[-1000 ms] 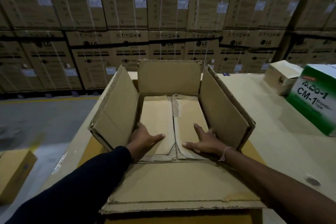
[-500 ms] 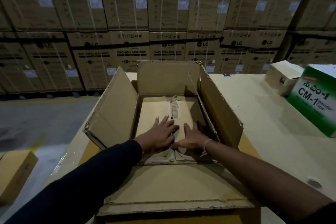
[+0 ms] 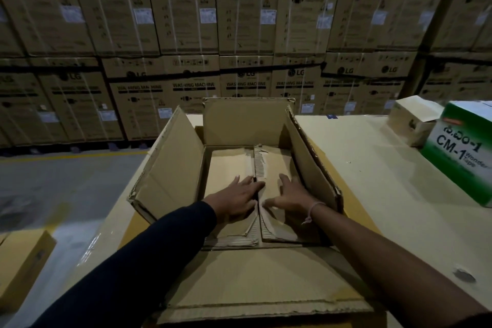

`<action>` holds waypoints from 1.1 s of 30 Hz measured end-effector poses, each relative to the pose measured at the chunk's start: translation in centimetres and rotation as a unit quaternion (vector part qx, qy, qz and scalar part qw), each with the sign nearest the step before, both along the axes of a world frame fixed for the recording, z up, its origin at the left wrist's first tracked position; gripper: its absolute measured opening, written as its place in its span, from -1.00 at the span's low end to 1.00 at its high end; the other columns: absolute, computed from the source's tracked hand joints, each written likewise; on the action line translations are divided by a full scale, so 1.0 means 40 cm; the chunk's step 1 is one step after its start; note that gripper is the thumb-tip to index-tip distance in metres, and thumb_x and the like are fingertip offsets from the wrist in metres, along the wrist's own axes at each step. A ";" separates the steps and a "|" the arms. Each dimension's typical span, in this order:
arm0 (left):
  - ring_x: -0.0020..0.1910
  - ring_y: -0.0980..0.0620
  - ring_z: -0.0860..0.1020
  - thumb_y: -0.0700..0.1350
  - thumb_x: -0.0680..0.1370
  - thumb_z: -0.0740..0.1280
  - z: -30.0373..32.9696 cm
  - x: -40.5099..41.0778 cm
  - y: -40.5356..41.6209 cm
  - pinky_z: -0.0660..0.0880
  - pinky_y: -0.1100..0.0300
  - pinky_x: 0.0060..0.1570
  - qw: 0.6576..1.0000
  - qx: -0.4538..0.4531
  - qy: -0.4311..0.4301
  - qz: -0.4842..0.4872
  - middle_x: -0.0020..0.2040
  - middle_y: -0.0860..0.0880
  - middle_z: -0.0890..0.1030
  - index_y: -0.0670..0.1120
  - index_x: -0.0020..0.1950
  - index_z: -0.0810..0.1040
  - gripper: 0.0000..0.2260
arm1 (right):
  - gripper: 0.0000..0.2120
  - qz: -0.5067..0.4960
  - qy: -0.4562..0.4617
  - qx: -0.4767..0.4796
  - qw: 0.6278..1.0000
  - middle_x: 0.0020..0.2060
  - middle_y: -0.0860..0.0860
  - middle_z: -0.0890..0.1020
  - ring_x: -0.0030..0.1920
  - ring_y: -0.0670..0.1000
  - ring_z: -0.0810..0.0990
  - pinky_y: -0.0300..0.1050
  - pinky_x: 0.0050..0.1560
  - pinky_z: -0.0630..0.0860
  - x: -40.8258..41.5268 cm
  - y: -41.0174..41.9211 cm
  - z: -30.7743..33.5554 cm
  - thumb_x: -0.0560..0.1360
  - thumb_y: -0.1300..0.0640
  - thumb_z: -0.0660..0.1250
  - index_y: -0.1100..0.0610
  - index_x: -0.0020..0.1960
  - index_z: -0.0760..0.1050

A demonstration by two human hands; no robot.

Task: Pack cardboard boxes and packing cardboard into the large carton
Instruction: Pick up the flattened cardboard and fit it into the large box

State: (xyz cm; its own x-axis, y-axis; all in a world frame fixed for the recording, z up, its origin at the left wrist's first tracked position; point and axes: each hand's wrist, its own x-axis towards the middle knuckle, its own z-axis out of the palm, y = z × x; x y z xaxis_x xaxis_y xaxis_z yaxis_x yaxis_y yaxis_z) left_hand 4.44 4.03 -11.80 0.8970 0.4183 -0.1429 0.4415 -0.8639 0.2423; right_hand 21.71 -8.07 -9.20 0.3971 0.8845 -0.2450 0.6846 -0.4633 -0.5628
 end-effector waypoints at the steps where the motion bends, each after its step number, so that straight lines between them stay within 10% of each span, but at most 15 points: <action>1: 0.67 -0.16 0.01 0.06 0.68 0.08 -0.001 0.005 -0.002 -0.17 -0.22 0.62 1.000 -0.009 -0.013 -0.007 0.68 -0.19 0.09 0.00 0.69 -0.01 -0.41 | 0.19 -0.002 0.005 0.008 1.000 0.65 0.14 0.15 0.57 0.20 0.30 0.13 0.50 0.39 0.004 0.000 0.000 0.33 -0.27 0.59 0.03 0.71 -0.03; 6: 0.68 -0.11 -0.08 -0.07 0.57 0.34 0.032 0.042 0.001 -0.08 -0.15 0.64 0.990 0.005 -0.142 -0.019 0.69 -0.14 0.04 0.13 0.69 -0.21 -0.12 | -0.16 -0.050 0.111 0.134 0.983 0.47 0.10 0.51 0.38 0.10 0.55 0.10 0.40 0.50 0.046 -0.028 0.072 0.47 -0.31 0.49 0.08 0.59 0.34; 9: 0.55 -0.14 0.29 -0.05 0.53 0.42 0.065 0.093 -0.019 0.20 -0.12 0.58 0.983 0.007 -0.179 -0.039 0.64 -0.11 0.19 0.14 0.68 -0.18 -0.06 | -0.22 -0.042 0.203 0.195 0.959 0.37 -0.04 0.56 0.25 -0.03 0.59 0.02 0.24 0.58 0.057 -0.049 0.145 0.43 -0.30 0.53 -0.01 0.53 0.40; 12: 0.38 -0.11 0.44 -0.02 0.55 0.45 0.070 0.133 -0.041 0.41 -0.09 0.45 0.991 -0.014 -0.116 -0.060 0.63 -0.07 0.21 0.14 0.68 -0.21 -0.04 | -0.02 -0.047 0.014 0.110 0.993 0.58 0.11 0.25 0.50 0.20 0.38 0.14 0.44 0.44 0.074 -0.022 0.199 0.47 -0.04 0.57 0.02 0.69 0.06; 15: 0.40 -0.10 0.47 0.03 0.57 0.42 0.058 0.132 -0.044 0.15 -0.22 0.58 0.995 0.020 0.045 -0.082 0.48 -0.08 0.48 0.08 0.69 0.06 -0.22 | -0.04 -0.009 -0.158 0.017 0.987 0.64 0.24 0.07 0.57 0.30 0.27 0.19 0.51 0.38 0.094 -0.014 0.239 0.53 0.28 0.44 0.01 0.72 -0.07; 17: 0.25 -0.06 0.58 0.06 0.60 0.38 0.068 0.115 -0.030 0.01 -0.26 0.60 0.987 0.086 0.100 -0.093 0.21 -0.05 0.65 0.00 0.44 0.50 -0.58 | -0.17 0.050 -0.334 -0.010 0.941 0.65 0.26 0.07 0.62 0.30 0.16 0.17 0.58 0.26 0.117 -0.031 0.242 0.55 0.34 0.31 0.05 0.71 0.02; 20: 0.06 -0.04 0.63 0.08 0.63 0.33 0.123 0.097 -0.008 0.08 -0.20 0.60 0.981 0.138 0.121 -0.058 0.02 -0.03 0.67 -0.05 0.18 0.61 -0.75 | -0.58 0.126 -0.519 -0.049 0.844 0.64 0.23 0.13 0.64 0.32 0.04 0.24 0.62 0.11 0.142 -0.053 0.239 0.65 0.22 0.22 0.11 0.50 0.43; 25: -0.03 -0.07 0.61 0.17 0.63 0.32 0.252 0.084 0.012 0.46 -0.07 0.30 0.953 0.263 0.152 -0.006 0.00 -0.06 0.66 -0.09 0.21 0.58 -0.64 | -0.75 0.188 -0.594 -0.126 0.772 0.42 0.14 0.52 0.52 0.19 0.37 0.34 0.63 -0.09 0.121 -0.041 0.202 0.70 0.12 0.20 0.06 0.22 0.64; 28: -0.08 -0.04 0.53 0.19 0.50 0.49 0.307 0.032 0.062 0.42 -0.16 0.35 0.932 0.259 0.250 0.052 -0.12 0.03 0.57 -0.05 0.10 0.60 -0.64 | -0.72 0.194 -0.559 -0.148 0.793 0.30 0.08 0.60 0.32 0.09 0.58 0.21 0.62 0.12 0.109 -0.016 0.185 0.70 0.17 0.18 0.06 0.25 0.62; 30: 0.15 -0.08 0.58 0.14 0.43 0.58 0.317 -0.028 0.104 0.38 -0.19 0.43 0.913 0.236 0.317 0.104 0.14 -0.01 0.62 -0.05 0.28 0.59 -0.50 | -0.70 0.196 -0.522 -0.166 0.814 0.35 0.10 0.57 0.34 0.14 0.57 0.10 0.46 0.40 0.111 0.004 0.174 0.67 0.22 0.22 0.10 0.34 0.59; 33: 0.32 -0.12 0.56 0.05 0.44 0.60 0.290 -0.140 0.157 0.47 -0.06 0.39 0.907 0.164 0.323 0.215 0.34 -0.06 0.58 -0.06 0.47 0.49 -0.35 | -0.56 0.215 -0.431 -0.176 0.859 0.36 0.08 0.58 0.40 0.14 0.52 0.09 0.53 0.30 0.120 0.030 0.145 0.58 0.22 0.37 0.05 0.45 0.53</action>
State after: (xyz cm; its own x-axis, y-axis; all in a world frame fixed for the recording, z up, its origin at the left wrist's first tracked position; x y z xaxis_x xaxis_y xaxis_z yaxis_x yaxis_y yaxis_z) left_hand -1.15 10.29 -0.21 0.4143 0.8246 -0.3853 0.7127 -0.5572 -0.4261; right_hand 26.52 -6.88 -3.41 0.2207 0.9263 -0.3054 0.9271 -0.1019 0.3608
